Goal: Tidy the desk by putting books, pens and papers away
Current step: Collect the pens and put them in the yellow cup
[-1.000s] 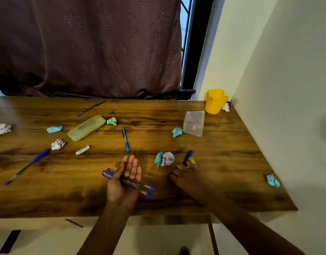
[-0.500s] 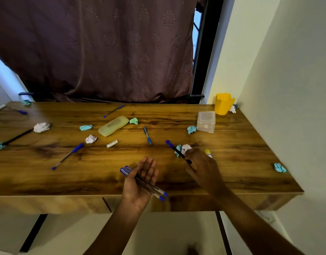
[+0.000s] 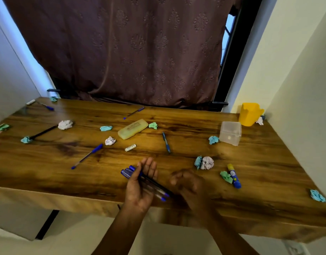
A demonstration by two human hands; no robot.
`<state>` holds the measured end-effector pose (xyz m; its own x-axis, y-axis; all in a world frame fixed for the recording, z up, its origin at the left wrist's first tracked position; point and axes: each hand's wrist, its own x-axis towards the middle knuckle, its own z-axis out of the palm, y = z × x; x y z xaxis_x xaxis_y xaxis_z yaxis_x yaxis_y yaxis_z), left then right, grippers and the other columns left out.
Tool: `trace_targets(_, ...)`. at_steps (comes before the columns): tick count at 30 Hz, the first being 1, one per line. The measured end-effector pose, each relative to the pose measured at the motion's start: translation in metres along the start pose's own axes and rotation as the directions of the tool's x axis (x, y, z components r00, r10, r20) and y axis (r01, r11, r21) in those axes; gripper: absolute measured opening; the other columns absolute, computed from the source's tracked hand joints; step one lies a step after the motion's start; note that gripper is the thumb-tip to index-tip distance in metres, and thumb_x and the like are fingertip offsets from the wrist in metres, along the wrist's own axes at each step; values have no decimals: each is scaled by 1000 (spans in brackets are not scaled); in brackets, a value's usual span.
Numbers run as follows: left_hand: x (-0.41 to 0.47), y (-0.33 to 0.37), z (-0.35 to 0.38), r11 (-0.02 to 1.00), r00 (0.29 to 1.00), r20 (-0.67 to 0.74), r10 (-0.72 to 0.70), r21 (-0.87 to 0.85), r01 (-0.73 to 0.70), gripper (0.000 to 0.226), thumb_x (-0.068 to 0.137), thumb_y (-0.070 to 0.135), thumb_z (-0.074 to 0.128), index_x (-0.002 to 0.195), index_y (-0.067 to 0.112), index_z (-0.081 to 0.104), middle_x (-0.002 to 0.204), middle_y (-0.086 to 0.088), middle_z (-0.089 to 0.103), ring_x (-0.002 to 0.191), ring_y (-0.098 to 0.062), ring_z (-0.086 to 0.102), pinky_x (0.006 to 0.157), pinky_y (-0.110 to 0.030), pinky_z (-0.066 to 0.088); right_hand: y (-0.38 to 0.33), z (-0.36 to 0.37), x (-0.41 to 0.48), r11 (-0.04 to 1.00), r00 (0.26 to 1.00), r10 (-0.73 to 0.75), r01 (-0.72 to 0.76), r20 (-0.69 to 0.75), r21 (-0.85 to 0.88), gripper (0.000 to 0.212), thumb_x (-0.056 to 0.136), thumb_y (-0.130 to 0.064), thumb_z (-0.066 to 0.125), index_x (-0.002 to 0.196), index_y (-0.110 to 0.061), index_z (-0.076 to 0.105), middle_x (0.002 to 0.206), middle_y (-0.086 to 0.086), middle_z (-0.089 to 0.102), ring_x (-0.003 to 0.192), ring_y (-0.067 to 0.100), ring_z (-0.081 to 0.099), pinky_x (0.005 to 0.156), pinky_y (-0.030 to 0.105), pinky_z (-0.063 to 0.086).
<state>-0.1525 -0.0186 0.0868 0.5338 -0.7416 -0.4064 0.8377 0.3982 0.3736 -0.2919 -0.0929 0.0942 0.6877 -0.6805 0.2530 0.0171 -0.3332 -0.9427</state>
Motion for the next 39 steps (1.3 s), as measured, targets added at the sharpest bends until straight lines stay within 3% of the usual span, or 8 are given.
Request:
trace_targets(3, 18, 12, -1, 999, 999, -29, 14, -48, -15, 28, 96, 28, 44, 112, 12, 61, 102, -8, 73, 88, -19, 72, 72, -34, 58, 4, -6, 60, 988, 984, 120, -132, -135, -85, 8, 81, -35, 68, 78, -30, 61, 80, -13, 67, 80, 0, 61, 68, 15, 46)
trace_targets(8, 55, 32, 9, 998, 998, -53, 14, -67, -17, 25, 96, 27, 45, 107, 14, 62, 95, -7, 74, 83, -18, 72, 73, -35, 57, 62, -2, 188, 838, 954, 275, -298, -118, -458, 19, 88, -22, 62, 106, -16, 59, 106, 1, 65, 97, 15, 60, 73, 21, 44)
trace_targets(14, 92, 43, 15, 995, 996, -73, 58, -79, -63, 23, 96, 21, 44, 105, 13, 63, 99, -8, 73, 86, -18, 72, 73, -35, 57, 113, 26, 271, 586, 928, 373, -233, 2, -776, 47, 89, -30, 61, 129, -9, 48, 129, 13, 56, 119, 30, 52, 93, 35, 43)
trace_targets(18, 104, 44, 12, 990, 995, -76, 58, -126, -68, 27, 97, 24, 42, 110, 11, 61, 101, -9, 73, 87, -20, 72, 74, -39, 57, 125, 34, 286, 441, 927, 374, -166, 13, -882, 29, 91, -19, 56, 119, -9, 55, 124, 12, 59, 114, 29, 56, 90, 35, 46)
trace_targets(21, 111, 45, 11, 985, 994, -83, 73, -151, -85, 28, 97, 29, 42, 108, 11, 61, 102, -9, 73, 87, -20, 72, 73, -39, 57, 118, 24, 282, 624, 894, 447, -305, 9, -720, 17, 87, -15, 61, 103, -11, 60, 111, 11, 64, 98, 27, 62, 79, 34, 50)
trace_targets(25, 117, 50, 10, 979, 990, -96, 103, -168, -119, 33, 95, 35, 43, 107, 12, 62, 104, -9, 72, 88, -20, 72, 74, -38, 57, 77, 1, 264, 877, 881, 473, -474, -27, -84, 14, 87, -9, 63, 93, -16, 53, 96, 6, 64, 72, 12, 65, 52, 20, 54)
trace_targets(31, 128, 68, 3, 947, 977, -109, 186, -247, -208, 46, 94, 46, 37, 112, 10, 60, 106, -12, 71, 89, -24, 72, 78, -42, 54, 41, 12, 231, 777, 903, 429, -375, 13, 506, 18, 79, -3, 66, 85, -12, 53, 91, 7, 66, 80, 19, 69, 62, 23, 57)
trace_targets(39, 143, 113, 11, 937, 952, -127, 279, -180, -299, 26, 92, 34, 47, 100, 12, 59, 98, -9, 73, 86, -19, 72, 77, -38, 55, 37, 114, 213, 884, 935, 299, -347, 191, 314, 24, 75, -1, 73, 75, -19, 57, 88, 9, 71, 87, 20, 69, 76, 36, 57)
